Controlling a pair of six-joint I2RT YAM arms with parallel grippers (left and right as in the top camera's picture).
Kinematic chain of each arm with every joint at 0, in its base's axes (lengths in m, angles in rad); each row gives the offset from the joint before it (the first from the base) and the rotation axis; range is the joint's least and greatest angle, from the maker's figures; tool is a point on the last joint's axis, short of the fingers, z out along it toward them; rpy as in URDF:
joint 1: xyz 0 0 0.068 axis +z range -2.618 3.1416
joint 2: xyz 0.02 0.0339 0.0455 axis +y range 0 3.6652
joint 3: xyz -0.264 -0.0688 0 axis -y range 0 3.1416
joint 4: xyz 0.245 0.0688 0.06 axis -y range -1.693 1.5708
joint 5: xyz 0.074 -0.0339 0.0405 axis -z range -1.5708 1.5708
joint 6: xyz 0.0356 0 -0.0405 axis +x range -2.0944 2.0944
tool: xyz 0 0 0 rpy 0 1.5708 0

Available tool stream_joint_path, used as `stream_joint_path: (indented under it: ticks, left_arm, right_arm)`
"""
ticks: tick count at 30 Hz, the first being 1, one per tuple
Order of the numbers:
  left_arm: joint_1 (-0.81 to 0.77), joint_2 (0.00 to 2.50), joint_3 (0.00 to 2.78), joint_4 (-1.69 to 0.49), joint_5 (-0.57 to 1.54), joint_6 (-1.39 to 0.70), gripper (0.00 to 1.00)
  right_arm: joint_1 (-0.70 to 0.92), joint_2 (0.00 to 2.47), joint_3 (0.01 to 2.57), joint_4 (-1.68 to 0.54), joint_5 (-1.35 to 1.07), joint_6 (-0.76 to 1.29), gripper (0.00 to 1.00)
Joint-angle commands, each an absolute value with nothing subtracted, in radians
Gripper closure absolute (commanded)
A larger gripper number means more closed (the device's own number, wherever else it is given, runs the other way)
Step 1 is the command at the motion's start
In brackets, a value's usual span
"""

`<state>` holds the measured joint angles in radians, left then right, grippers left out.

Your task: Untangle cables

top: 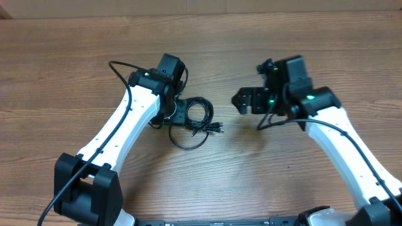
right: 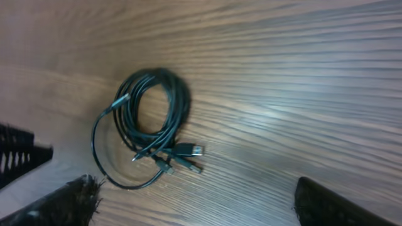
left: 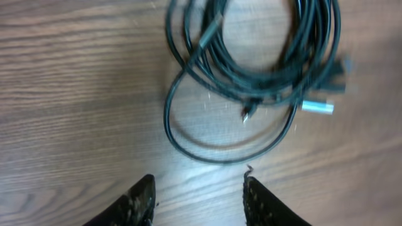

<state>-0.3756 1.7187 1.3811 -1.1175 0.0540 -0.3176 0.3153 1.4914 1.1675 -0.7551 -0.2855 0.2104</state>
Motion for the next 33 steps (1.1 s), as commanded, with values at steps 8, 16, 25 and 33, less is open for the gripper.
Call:
stream_joint_path:
  ticks: [8, 16, 25, 33]
  left_arm:
    - [-0.324, 1.713, 1.39, -1.064, -0.001, -0.583, 0.43]
    - [-0.324, 1.713, 1.39, -1.064, 0.0, -0.58, 0.38]
    - [-0.324, 1.713, 1.39, -1.065, 0.0, -0.58, 0.35]
    - [-0.324, 1.713, 1.39, -1.064, 0.0, -0.58, 0.34]
  right_arm:
    - [0.442, 1.696, 1.192, -0.586, -0.283, 0.493, 0.33]
    - [0.512, 1.855, 1.192, -0.509, -0.279, 0.61, 0.48]
    - [0.517, 1.923, 1.192, -0.45, -0.279, 0.633, 0.59]
    - [0.517, 1.973, 1.191, -0.45, -0.283, 0.689, 0.72]
